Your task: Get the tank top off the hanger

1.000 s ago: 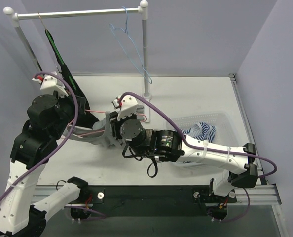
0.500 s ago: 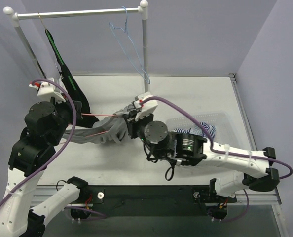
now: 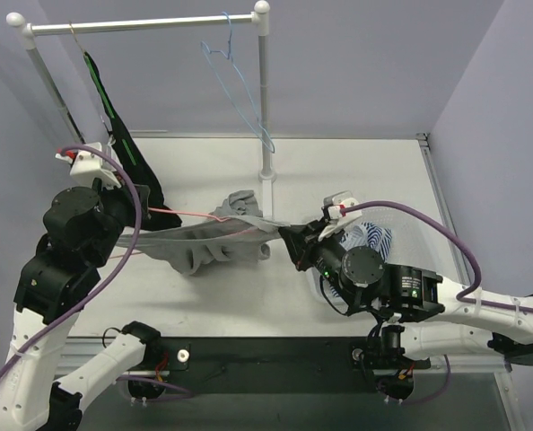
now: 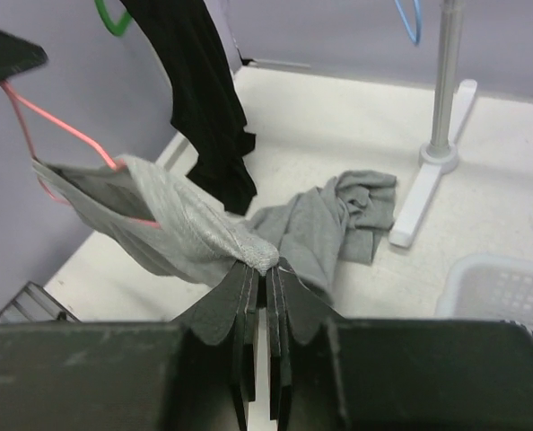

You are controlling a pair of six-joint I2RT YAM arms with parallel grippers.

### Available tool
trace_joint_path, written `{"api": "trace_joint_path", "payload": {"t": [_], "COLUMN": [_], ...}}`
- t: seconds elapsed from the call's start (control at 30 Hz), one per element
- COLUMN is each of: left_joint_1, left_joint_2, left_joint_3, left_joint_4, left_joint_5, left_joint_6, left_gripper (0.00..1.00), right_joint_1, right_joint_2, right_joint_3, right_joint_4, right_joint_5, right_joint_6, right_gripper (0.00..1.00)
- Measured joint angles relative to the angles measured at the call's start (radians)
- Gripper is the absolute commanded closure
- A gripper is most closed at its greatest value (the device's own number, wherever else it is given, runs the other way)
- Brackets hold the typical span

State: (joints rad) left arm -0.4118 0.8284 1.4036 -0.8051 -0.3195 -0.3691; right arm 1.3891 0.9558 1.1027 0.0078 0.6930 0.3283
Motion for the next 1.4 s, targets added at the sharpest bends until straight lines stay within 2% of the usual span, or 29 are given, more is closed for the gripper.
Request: {"api": "trace_joint_path", "payload": {"t": [0.23, 0.43, 0.5, 0.53, 0.6, 0.63, 0.7, 0.73, 0.77, 0.8, 0.87, 1.07, 1.4], "left_joint_1": [0.000, -0.002, -0.007, -0.012, -0.015, -0.018, -0.020, -0.020, -0.021, -0.021, -0.021, -0.021, -0.021], "left_joint_2": [-0.033, -0.158, -0.190, -0.212, -0.237, -0.251, -0.261, -0.262, -0.263, -0.263, -0.267, -0.303, -0.323], "left_joint_3": [-0.006, -0.101, -0.127, -0.151, -0.182, -0.198, -0.209, -0.211, -0.212, -0.213, -0.213, -0.216, -0.210], "left_joint_4": [0.027, 0.124, 0.153, 0.185, 0.222, 0.240, 0.261, 0.275, 0.290, 0.305, 0.328, 0.425, 0.518], "left_joint_5": [0.069, 0.283, 0.363, 0.431, 0.515, 0.572, 0.656, 0.698, 0.737, 0.781, 0.834, 0.963, 1.057], "left_joint_6": [0.022, 0.092, 0.113, 0.126, 0.139, 0.145, 0.148, 0.148, 0.147, 0.143, 0.133, 0.058, -0.040], "left_gripper": [1.00, 1.00, 1.00, 1.00, 1.00, 1.00, 1.00, 1.00, 1.00, 1.00, 1.00, 1.00, 1.00], "right_joint_1": [-0.002, -0.038, -0.058, -0.074, -0.089, -0.098, -0.114, -0.121, -0.128, -0.135, -0.144, -0.173, -0.259], "right_joint_2": [-0.049, -0.068, -0.073, -0.078, -0.082, -0.084, -0.084, -0.084, -0.084, -0.084, -0.080, -0.047, 0.109], "right_joint_3": [-0.129, -0.166, -0.182, -0.198, -0.215, -0.223, -0.227, -0.227, -0.227, -0.227, -0.222, -0.214, -0.146], "right_joint_4": [-0.017, -0.009, 0.002, 0.012, 0.032, 0.039, 0.045, 0.050, 0.057, 0.064, 0.071, 0.134, 0.219], "right_joint_5": [-0.002, -0.034, -0.068, -0.102, -0.149, -0.179, -0.247, -0.283, -0.323, -0.367, -0.450, -0.646, -0.922], "right_joint_6": [0.039, 0.047, 0.051, 0.058, 0.067, 0.071, 0.076, 0.073, 0.073, 0.072, 0.060, -0.029, -0.284], "right_gripper": [1.00, 1.00, 0.91, 0.82, 0.73, 0.64, 0.54, 0.44, 0.39, 0.30, 0.22, 0.13, 0.11]}}
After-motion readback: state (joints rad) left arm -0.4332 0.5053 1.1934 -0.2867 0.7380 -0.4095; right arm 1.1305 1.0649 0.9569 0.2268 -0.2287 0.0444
